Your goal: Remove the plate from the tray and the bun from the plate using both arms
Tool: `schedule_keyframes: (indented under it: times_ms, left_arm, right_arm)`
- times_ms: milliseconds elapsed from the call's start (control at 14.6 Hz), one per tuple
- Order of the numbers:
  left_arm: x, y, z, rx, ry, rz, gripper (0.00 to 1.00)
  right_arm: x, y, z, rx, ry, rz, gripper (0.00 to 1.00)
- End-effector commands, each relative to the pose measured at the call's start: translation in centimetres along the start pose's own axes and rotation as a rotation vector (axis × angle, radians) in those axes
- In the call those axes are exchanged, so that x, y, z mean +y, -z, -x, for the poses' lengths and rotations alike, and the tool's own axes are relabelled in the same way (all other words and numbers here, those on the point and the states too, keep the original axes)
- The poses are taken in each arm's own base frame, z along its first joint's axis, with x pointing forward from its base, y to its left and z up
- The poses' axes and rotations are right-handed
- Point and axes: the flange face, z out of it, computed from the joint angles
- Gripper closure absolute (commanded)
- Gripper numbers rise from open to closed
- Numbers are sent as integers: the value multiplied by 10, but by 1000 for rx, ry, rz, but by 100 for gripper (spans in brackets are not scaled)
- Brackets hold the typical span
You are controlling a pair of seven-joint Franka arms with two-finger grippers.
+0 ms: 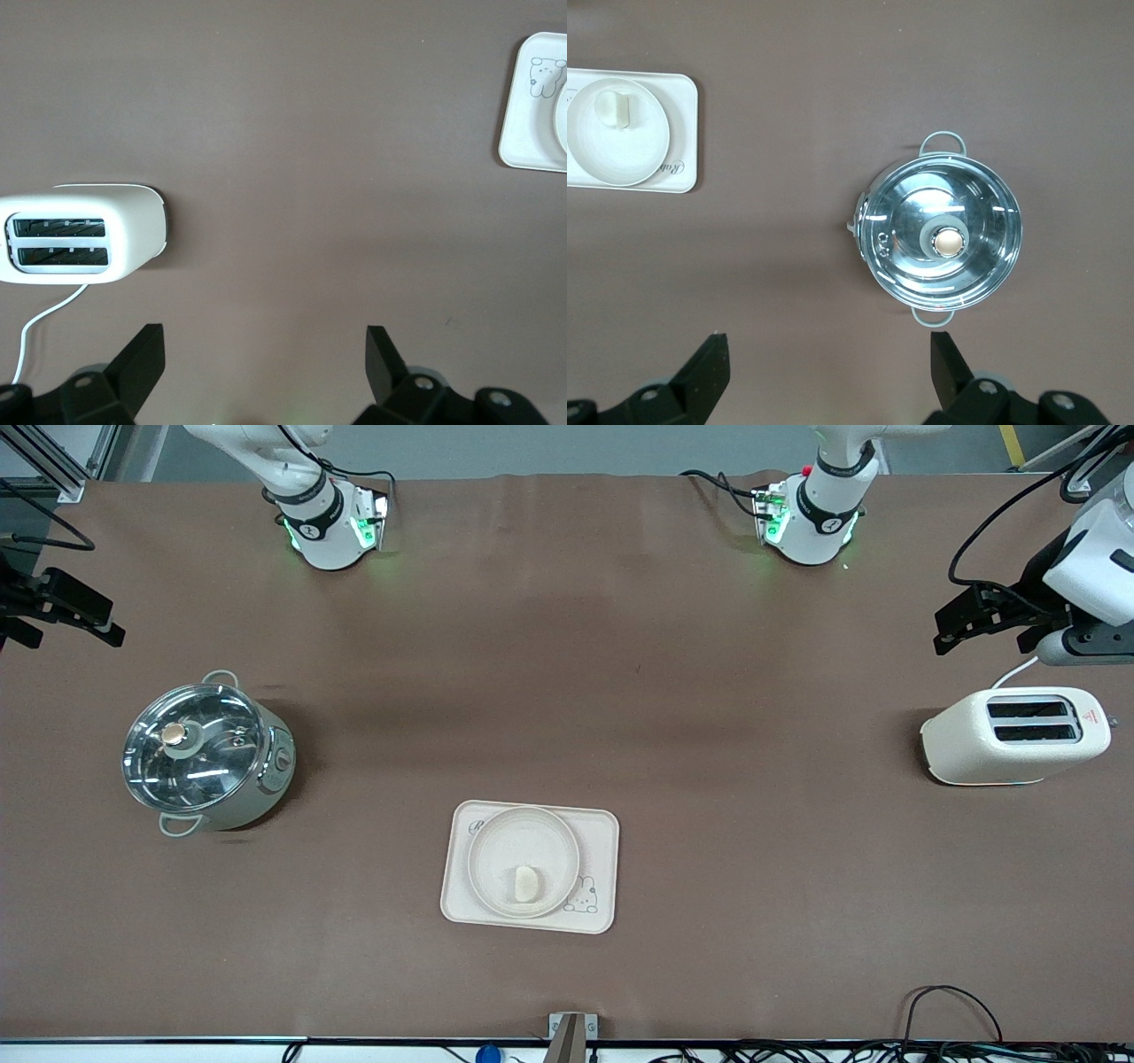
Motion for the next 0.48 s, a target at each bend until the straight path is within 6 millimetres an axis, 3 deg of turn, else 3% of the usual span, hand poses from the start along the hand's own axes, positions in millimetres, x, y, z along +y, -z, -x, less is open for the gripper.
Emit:
schedule_keyframes:
  times_ms: [0, 410]
  left_arm:
    - [0, 6, 1, -1, -12, -6, 0]
    - [3, 4, 0, -1, -18, -14, 0]
  right_arm:
    - [6, 4, 3, 11, -18, 12, 0]
    - [6, 5, 4, 10, 2, 33, 0]
